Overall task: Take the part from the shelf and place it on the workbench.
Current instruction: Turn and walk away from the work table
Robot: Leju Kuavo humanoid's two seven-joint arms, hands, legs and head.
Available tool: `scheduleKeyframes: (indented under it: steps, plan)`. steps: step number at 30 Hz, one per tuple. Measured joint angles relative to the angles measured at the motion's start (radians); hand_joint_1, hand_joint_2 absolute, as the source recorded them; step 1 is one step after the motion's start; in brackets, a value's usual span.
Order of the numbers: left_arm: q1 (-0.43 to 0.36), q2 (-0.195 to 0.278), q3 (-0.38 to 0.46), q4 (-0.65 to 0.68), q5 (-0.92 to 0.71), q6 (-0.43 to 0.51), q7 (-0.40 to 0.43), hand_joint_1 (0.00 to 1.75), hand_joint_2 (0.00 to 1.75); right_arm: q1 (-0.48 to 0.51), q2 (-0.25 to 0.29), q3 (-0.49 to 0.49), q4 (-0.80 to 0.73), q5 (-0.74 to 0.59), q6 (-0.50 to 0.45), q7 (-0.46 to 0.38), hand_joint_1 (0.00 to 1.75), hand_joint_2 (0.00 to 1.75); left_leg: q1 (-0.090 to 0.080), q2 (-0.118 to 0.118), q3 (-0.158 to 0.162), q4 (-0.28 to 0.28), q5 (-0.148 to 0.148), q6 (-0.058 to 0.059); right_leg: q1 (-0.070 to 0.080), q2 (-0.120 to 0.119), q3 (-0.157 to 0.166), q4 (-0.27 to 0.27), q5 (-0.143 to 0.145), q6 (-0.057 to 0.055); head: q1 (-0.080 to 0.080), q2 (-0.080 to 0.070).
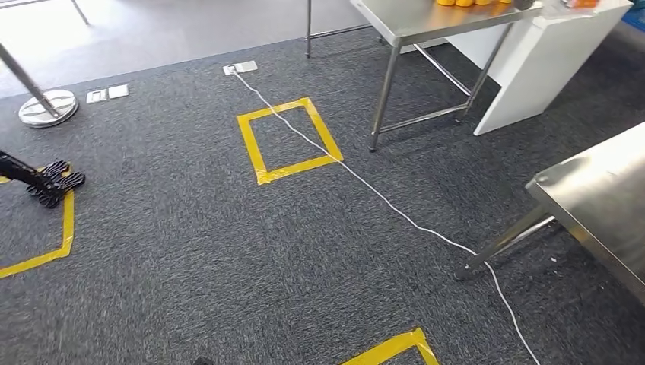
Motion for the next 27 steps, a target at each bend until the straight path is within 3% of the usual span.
scheduleKeyframes:
  steps: [1,2,3,5,6,8,10,11,12,14,15,17,18,20,22,23,25,26,27]
  plan:
    - [0.000,-0.001,0.000,0.000,0.000,0.000,0.000,0.00,0.00,0.001,0.000,0.000,0.000,0.000,0.000,0.000,0.00,0.00,0.000,-0.016,-0.002,0.000,0.002,0.002,0.000,0.005,-0.027,0.052,-0.014,0.001,0.001,0.000]
    - [0.001,-0.001,0.001,0.000,0.001,0.000,0.000,0.00,0.00,0.001,0.000,0.000,0.000,0.000,0.000,0.000,0.00,0.00,-0.001,-0.032,-0.004,0.000,0.004,0.002,0.000,0.007,-0.038,0.069,-0.012,0.005,0.000,0.000]
    - [0.002,-0.001,0.002,0.000,0.001,0.000,0.000,0.00,0.00,0.001,0.000,0.000,0.001,0.000,0.000,0.000,0.00,0.00,-0.001,-0.048,-0.004,0.000,0.006,0.002,0.000,0.010,-0.030,0.045,0.006,0.012,0.000,0.000]
    - [0.003,-0.003,0.005,0.000,0.003,0.000,0.000,0.00,0.00,0.001,0.000,0.000,0.001,0.000,0.000,0.000,0.00,0.00,0.000,-0.079,-0.005,0.000,0.011,-0.004,-0.004,0.043,0.030,-0.089,0.066,0.024,0.001,0.000]
    - [0.003,-0.003,0.007,0.000,0.003,0.000,0.000,0.00,0.00,0.000,0.000,0.000,0.001,0.000,0.000,0.000,0.00,0.00,-0.002,-0.092,-0.006,0.001,0.014,-0.008,-0.004,0.064,0.059,-0.153,0.090,0.025,0.001,0.000]
    - [0.003,-0.004,0.009,0.000,0.004,0.000,0.000,0.00,0.00,-0.001,-0.001,0.000,0.001,0.000,0.000,0.000,0.00,0.00,-0.003,-0.112,-0.010,0.000,0.020,-0.019,-0.002,0.086,0.082,-0.212,0.110,0.016,0.001,0.000]
    - [0.007,-0.004,0.010,0.001,0.004,0.000,0.000,0.00,0.00,-0.004,-0.001,0.000,0.001,0.000,0.000,0.000,0.00,0.00,-0.002,-0.130,-0.014,-0.005,0.028,-0.032,-0.001,0.064,0.084,-0.217,0.119,0.002,0.000,0.000]
    - [0.009,-0.004,0.010,0.001,0.005,0.000,0.000,0.00,0.00,-0.005,-0.001,0.000,0.001,0.000,0.000,0.000,0.00,0.00,-0.002,-0.121,-0.019,-0.001,0.025,-0.037,-0.003,0.052,0.086,-0.220,0.124,-0.006,0.000,0.000]
    - [0.010,-0.004,0.010,0.002,0.006,0.000,0.000,0.00,0.00,-0.004,-0.001,0.000,0.001,0.000,0.000,0.001,0.00,0.00,-0.003,-0.098,-0.030,0.018,0.011,-0.042,-0.005,0.038,0.088,-0.225,0.130,-0.014,-0.003,0.000]
    - [0.008,-0.004,0.010,0.002,0.006,0.000,0.001,0.00,0.00,0.000,0.000,0.000,0.001,0.000,0.000,0.000,0.00,0.00,-0.005,-0.027,-0.073,0.116,-0.054,-0.048,-0.004,0.008,0.090,-0.229,0.135,-0.025,-0.010,0.000]
    - [0.007,-0.005,0.010,0.002,0.006,0.000,0.001,0.00,0.00,0.003,0.000,-0.001,0.001,0.000,0.000,0.000,0.00,0.00,-0.003,-0.003,-0.101,0.183,-0.090,-0.052,-0.001,-0.008,0.089,-0.229,0.136,-0.027,-0.013,0.000]
    - [0.007,-0.005,0.010,0.002,0.005,0.000,0.001,0.00,0.00,0.006,-0.001,-0.001,0.001,0.000,0.000,0.000,0.00,0.00,0.003,0.016,-0.129,0.265,-0.120,-0.058,0.003,-0.041,0.089,-0.229,0.135,-0.028,-0.013,0.000]
    - [0.008,-0.005,0.010,0.002,0.005,0.000,0.001,0.00,0.00,0.006,-0.001,-0.001,0.001,0.000,0.000,0.000,0.00,0.00,0.007,0.021,-0.116,0.252,-0.108,-0.061,0.003,-0.056,0.089,-0.229,0.134,-0.028,-0.014,0.000]
    - [0.007,-0.005,0.010,0.002,0.004,0.000,0.001,0.00,0.00,0.005,-0.001,-0.001,0.001,0.000,0.000,0.000,0.00,0.00,0.011,0.055,-0.040,0.130,-0.056,-0.064,0.003,-0.082,0.093,-0.228,0.130,-0.025,-0.014,0.000]
    - [0.003,-0.005,0.010,0.002,0.004,0.000,0.001,0.00,0.00,0.005,-0.001,-0.001,0.001,0.000,0.000,0.000,0.00,0.00,0.007,0.094,0.023,0.022,-0.025,-0.059,0.009,-0.103,0.094,-0.225,0.124,-0.015,-0.011,0.000]
    - [0.002,-0.005,0.010,0.001,0.003,0.000,0.001,0.00,0.00,0.004,-0.001,-0.001,0.001,0.000,0.000,0.000,0.00,0.00,0.002,0.102,0.034,0.000,-0.021,-0.053,0.011,-0.113,0.096,-0.224,0.122,-0.010,-0.008,0.000]
    - [0.003,-0.005,0.010,0.001,0.002,0.000,0.001,0.00,0.00,0.001,0.000,-0.001,0.001,0.000,0.000,0.000,0.00,0.00,-0.005,0.077,0.028,-0.005,-0.016,-0.038,0.010,-0.131,0.101,-0.225,0.121,0.001,-0.004,0.000]
    - [0.004,-0.004,0.011,0.002,0.001,0.000,0.001,0.00,0.00,-0.002,0.001,-0.001,0.001,0.000,0.000,0.000,0.00,0.00,-0.006,0.065,0.027,-0.010,-0.012,-0.030,0.007,-0.123,0.099,-0.222,0.117,0.006,-0.003,0.000]
    - [0.004,-0.004,0.011,0.002,0.001,0.000,0.001,0.00,0.00,-0.002,0.001,-0.001,0.001,0.000,0.000,0.000,0.00,0.00,-0.004,0.053,0.027,-0.014,-0.007,-0.022,0.004,-0.099,0.091,-0.206,0.106,0.009,-0.003,0.000]
